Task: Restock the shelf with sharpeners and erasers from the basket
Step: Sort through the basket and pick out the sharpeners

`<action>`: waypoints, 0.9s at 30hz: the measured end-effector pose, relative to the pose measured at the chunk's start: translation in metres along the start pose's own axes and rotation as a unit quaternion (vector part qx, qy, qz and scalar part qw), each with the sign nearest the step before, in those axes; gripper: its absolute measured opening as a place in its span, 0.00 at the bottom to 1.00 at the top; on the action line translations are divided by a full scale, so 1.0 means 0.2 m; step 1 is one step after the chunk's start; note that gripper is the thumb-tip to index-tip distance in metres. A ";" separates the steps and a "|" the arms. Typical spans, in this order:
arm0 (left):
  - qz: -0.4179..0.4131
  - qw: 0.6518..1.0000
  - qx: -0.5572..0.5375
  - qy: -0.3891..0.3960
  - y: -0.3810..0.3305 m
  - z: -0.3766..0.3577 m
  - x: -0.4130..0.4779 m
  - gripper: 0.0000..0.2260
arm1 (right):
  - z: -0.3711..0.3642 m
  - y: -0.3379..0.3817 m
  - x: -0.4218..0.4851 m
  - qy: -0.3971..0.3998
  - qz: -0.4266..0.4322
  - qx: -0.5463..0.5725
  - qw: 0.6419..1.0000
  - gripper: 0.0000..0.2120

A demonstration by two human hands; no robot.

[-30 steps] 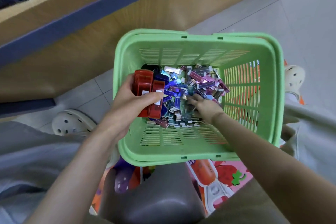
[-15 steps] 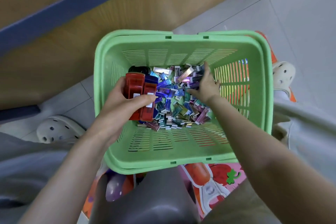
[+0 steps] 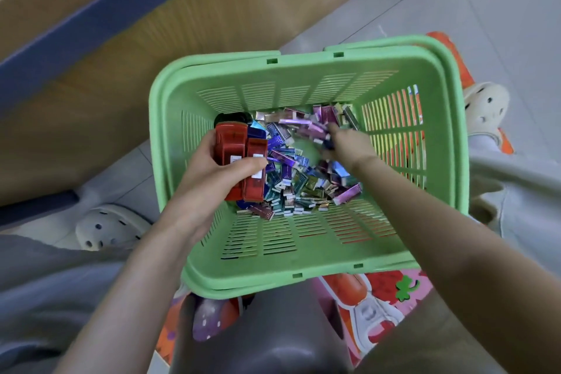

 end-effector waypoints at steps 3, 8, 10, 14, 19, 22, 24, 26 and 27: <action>0.003 1.000 0.000 -0.003 0.01 0.00 0.01 0.14 | 0.12 -0.12 0.02 -0.057 -0.102 0.097 0.988 0.24; 0.008 1.000 -0.001 -0.006 0.02 0.00 0.02 0.14 | 0.12 0.15 -0.11 -0.137 0.058 -0.112 0.982 0.40; 0.006 1.000 -0.001 -0.009 0.02 0.00 0.02 0.15 | -0.05 0.35 -0.19 -0.069 0.249 -0.164 0.952 0.37; 0.005 1.000 0.005 -0.005 0.01 -0.01 0.03 0.17 | -0.31 0.40 -0.20 0.089 0.294 -0.247 0.919 0.37; 0.008 1.000 0.016 -0.005 0.01 0.01 0.03 0.15 | -0.29 0.35 -0.17 0.128 0.241 -0.210 0.939 0.36; 0.006 1.000 0.008 -0.004 0.01 0.01 0.03 0.16 | -0.24 0.32 -0.20 0.111 0.246 -0.150 0.951 0.30; 0.003 1.000 0.001 -0.005 0.01 0.00 0.02 0.17 | -0.22 0.26 -0.20 0.097 0.227 -0.097 0.964 0.29; -0.001 1.000 -0.002 -0.004 0.02 0.00 0.02 0.17 | -0.19 0.19 -0.21 0.098 0.190 -0.046 0.976 0.29; -0.002 1.000 -0.004 -0.005 0.03 0.00 0.02 0.15 | -0.16 0.16 -0.22 0.094 0.180 -0.027 0.979 0.29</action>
Point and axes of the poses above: each hand's wrist, its own x-axis towards the middle knuckle, its own z-axis out of the back of the hand, y = z × x, the point moved 7 cm from there along x, towards the middle knuckle, and after that the axes turned 9 degrees about -z, right-handed, at the moved point
